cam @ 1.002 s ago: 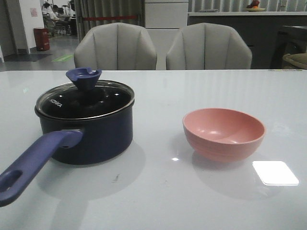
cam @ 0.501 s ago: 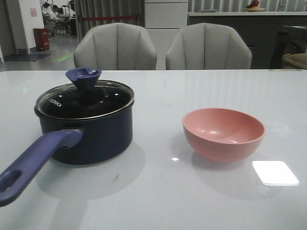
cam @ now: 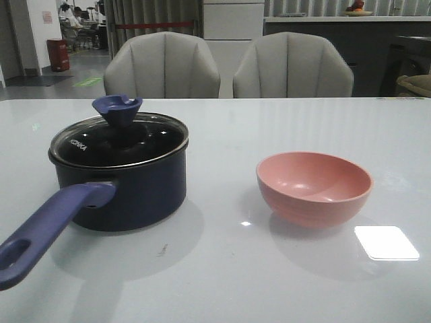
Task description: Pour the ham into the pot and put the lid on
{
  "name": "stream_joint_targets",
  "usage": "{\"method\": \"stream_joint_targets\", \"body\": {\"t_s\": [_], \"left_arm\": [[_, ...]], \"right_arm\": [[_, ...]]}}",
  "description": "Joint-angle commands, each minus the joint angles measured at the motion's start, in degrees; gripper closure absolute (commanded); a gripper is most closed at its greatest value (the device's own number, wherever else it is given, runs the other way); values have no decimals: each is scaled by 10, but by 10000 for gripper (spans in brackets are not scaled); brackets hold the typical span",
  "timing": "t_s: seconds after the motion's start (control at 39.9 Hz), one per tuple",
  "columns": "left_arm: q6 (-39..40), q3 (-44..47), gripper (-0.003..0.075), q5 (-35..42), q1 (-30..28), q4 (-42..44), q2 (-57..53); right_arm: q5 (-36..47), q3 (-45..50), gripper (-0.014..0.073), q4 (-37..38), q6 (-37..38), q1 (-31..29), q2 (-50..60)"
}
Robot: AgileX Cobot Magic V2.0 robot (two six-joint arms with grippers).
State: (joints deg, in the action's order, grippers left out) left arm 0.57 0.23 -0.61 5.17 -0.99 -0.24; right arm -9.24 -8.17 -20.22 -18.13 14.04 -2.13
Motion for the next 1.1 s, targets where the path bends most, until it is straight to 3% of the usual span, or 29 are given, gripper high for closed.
{"method": "stream_joint_targets", "body": {"t_s": [0.0, 0.4, 0.53, 0.8, 1.08], "left_arm": [[6, 13, 590, 47, -1, -4, -11], [6, 13, 590, 47, -1, -4, -11], [6, 13, 590, 47, -1, -4, -11], [6, 13, 590, 47, -1, -4, -11], [6, 13, 590, 47, -1, -4, -11]], "right_arm": [[48, -15, 445, -7, -5, 0, -6], [48, -15, 445, -6, -7, 0, -6], [48, -3, 445, 30, -9, 0, -6], [60, 25, 445, 211, 165, -88, -5], [142, 91, 445, 222, 181, -110, 1]]}}
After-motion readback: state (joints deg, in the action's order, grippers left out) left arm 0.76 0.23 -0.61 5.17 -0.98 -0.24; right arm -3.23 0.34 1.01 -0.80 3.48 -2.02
